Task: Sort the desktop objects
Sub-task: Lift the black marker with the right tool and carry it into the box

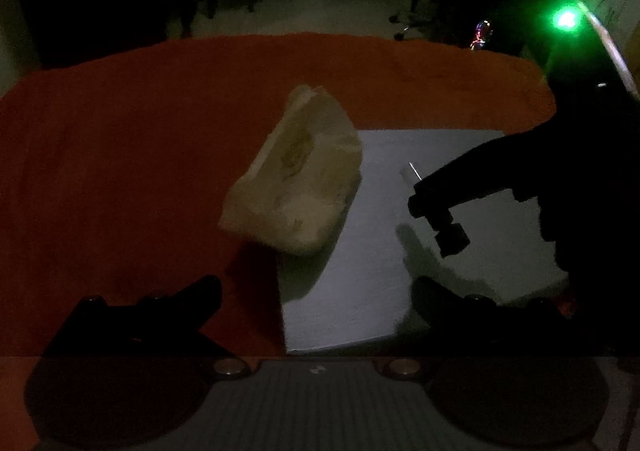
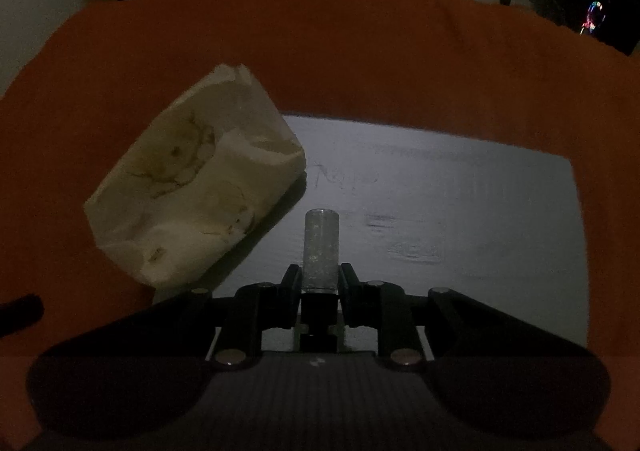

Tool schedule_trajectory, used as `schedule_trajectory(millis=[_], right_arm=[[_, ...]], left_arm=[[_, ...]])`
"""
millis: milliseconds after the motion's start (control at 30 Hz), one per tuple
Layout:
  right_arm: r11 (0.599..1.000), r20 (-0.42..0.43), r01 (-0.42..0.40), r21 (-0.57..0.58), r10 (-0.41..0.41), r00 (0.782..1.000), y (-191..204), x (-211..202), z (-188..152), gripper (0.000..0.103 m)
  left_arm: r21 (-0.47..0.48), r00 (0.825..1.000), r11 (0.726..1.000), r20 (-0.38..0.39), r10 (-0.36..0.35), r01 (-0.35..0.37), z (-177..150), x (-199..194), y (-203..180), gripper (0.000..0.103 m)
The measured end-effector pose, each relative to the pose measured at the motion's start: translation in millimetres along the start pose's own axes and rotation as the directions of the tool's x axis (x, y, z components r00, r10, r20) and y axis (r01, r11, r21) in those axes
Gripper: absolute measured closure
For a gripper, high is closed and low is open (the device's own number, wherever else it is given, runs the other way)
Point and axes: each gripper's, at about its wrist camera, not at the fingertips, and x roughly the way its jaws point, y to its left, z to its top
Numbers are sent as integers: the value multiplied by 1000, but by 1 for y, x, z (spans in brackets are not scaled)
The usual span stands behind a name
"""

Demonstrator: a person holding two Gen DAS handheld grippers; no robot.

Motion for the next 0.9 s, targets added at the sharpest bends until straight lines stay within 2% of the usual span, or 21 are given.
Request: schedule_trajectory(millis=[200,400,467,667,800,900], right_arm=[[999,33,-10,-42,11,999,-5,-43,-12,81],[995,58,-4,-102,10,998,-2,-108,-37,81],[992,73,11,-128,-1,997,-2,-135,-49,81],[981,120,25,-193,-2,993,-3,-205,-100,81],[974,99,54,-221,-33,995,-8,-220,-140,81],[976,74,59,-212,-44,996,-9,-201,-159,81]], left_arm=[[2,1000,1000,18,-7,7,3,-21,-11,0],[30,998,999,55,-39,38,0,-59,-28,0],[24,998,999,59,-36,35,-4,-74,-36,0],[21,985,998,160,-58,56,-42,-123,-56,0],[44,988,996,134,-81,76,-69,-131,-70,0],[79,989,991,95,-112,105,-89,-127,-83,0]])
